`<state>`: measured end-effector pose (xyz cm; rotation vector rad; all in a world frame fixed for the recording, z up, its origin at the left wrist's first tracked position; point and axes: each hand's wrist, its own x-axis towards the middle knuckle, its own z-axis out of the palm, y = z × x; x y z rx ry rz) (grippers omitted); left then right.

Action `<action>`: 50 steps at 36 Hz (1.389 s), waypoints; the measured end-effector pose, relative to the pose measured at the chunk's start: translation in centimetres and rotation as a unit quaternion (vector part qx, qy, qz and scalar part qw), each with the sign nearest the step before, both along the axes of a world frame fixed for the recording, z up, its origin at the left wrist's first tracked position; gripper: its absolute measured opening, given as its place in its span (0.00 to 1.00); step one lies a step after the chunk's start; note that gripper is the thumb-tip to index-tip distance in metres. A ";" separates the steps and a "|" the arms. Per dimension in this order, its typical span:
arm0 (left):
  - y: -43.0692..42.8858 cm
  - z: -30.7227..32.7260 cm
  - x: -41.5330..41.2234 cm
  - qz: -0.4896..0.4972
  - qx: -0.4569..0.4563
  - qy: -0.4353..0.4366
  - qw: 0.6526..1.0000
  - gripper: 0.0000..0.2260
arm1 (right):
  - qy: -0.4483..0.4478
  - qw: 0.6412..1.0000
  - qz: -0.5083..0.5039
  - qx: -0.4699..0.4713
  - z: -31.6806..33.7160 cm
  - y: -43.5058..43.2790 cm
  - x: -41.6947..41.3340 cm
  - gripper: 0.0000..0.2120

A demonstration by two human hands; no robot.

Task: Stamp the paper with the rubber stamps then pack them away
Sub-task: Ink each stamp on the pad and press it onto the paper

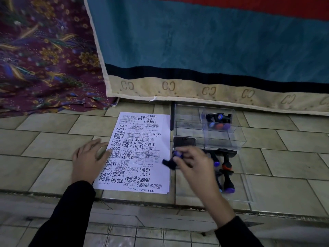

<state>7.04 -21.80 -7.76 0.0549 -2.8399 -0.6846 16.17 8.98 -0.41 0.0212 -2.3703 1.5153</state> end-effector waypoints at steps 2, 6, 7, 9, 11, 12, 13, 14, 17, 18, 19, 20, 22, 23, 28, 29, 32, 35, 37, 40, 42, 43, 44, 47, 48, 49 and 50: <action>0.0 -0.1 0.0 -0.001 -0.002 0.001 1.000 0.20 | 0.000 1.000 -0.026 -0.016 0.8 1.6 -0.3 0.12; -0.1 -0.2 0.0 -0.002 0.002 0.003 1.000 0.20 | 0.005 0.999 -0.050 -0.008 1.3 3.8 -0.3 0.12; -0.1 -0.2 0.0 -0.002 0.002 0.003 1.000 0.21 | 0.005 0.999 -0.051 0.003 1.1 4.0 -0.2 0.12; -0.1 -0.2 0.0 -0.002 0.003 0.003 1.000 0.21 | 0.004 0.998 -0.048 0.032 0.7 4.1 -0.1 0.12; -0.1 -0.2 -0.1 -0.001 0.004 0.005 1.000 0.20 | 0.005 0.997 -0.040 0.072 0.1 4.0 0.0 0.12; -0.1 -0.2 0.0 -0.001 0.005 0.006 1.000 0.20 | 0.006 0.995 -0.033 0.096 -0.1 3.8 0.0 0.12; -0.1 -0.2 0.0 -0.001 0.005 0.007 1.000 0.20 | 0.009 0.993 -0.024 0.118 -0.3 3.7 -0.1 0.12; -0.2 -0.2 0.0 -0.002 0.005 0.008 1.000 0.20 | 0.010 0.991 -0.015 0.136 -0.4 3.5 -0.1 0.12; -0.1 -0.2 -0.1 -0.003 0.004 0.006 1.000 0.20 | 0.014 0.986 0.001 0.164 -0.5 2.9 -0.4 0.11; -0.1 -0.2 -0.1 -0.003 0.003 0.006 1.000 0.20 | 0.013 0.985 0.003 0.169 -0.5 2.8 -0.5 0.11; -0.1 -0.2 -0.1 -0.003 0.001 0.006 1.000 0.20 | 0.011 0.985 0.005 0.174 -0.5 2.7 -0.6 0.11; -0.2 -0.2 -0.1 -0.003 0.001 0.006 1.000 0.20 | 0.007 0.984 0.008 0.177 -0.5 2.5 -0.7 0.11; -0.2 -0.3 -0.1 -0.004 0.000 0.007 1.000 0.19 | -0.003 0.984 0.014 0.180 -0.6 2.3 -0.8 0.11; -0.2 -0.2 -0.1 -0.003 -0.001 0.007 1.000 0.19 | -0.004 0.983 0.016 0.185 -0.6 2.2 -0.8 0.11; -0.1 -0.3 -0.1 -0.004 -0.002 0.007 1.000 0.19 | -0.016 0.969 0.011 0.247 -0.8 1.4 -0.6 0.11; -0.1 -0.3 0.0 -0.005 -0.001 0.009 1.000 0.19 | -0.021 0.965 0.009 0.263 -0.9 1.2 -0.5 0.11; -0.1 -0.3 0.0 -0.007 -0.001 0.010 1.000 0.20 | -0.024 0.960 0.003 0.280 -0.9 1.1 -0.7 0.11; -0.1 -0.3 0.0 -0.007 -0.002 0.009 1.000 0.20 | -0.029 0.963 -0.001 0.267 -0.5 1.4 -1.7 0.10; 0.0 -0.2 0.0 -0.006 -0.003 0.007 1.000 0.20 | -0.029 0.961 0.000 0.275 -0.3 1.4 -1.9 0.10; -0.1 -0.3 0.0 -0.004 -0.004 0.004 1.000 0.20 | -0.027 0.954 -0.008 0.298 -0.4 1.0 -0.9 0.08; -0.1 -0.3 0.0 -0.005 -0.007 0.005 1.000 0.21 | -0.035 0.957 -0.012 0.288 -0.7 0.8 -0.3 0.09; -0.1 -0.3 0.0 -0.006 -0.006 0.006 1.000 0.21 | -0.037 0.959 -0.013 0.279 -0.7 0.8 -0.3 0.09; -0.1 -0.3 0.0 -0.006 -0.005 0.006 1.000 0.20 | -0.035 0.961 -0.017 0.274 -0.8 0.9 -0.6 0.09; -0.1 -0.3 0.0 -0.005 -0.004 0.004 1.000 0.20 | -0.044 0.965 -0.015 0.259 -0.7 0.9 -1.2 0.10; -0.1 -0.3 0.0 -0.005 -0.004 0.004 1.000 0.19 | -0.044 0.966 -0.012 0.256 -0.6 0.9 -1.3 0.10; -0.1 -0.3 0.0 -0.005 -0.004 0.005 1.000 0.19 | -0.044 0.965 -0.013 0.258 -0.5 0.8 -1.2 0.10; -0.1 -0.3 -0.1 -0.005 -0.004 0.005 1.000 0.19 | -0.044 0.963 -0.017 0.265 -0.5 0.7 -1.1 0.10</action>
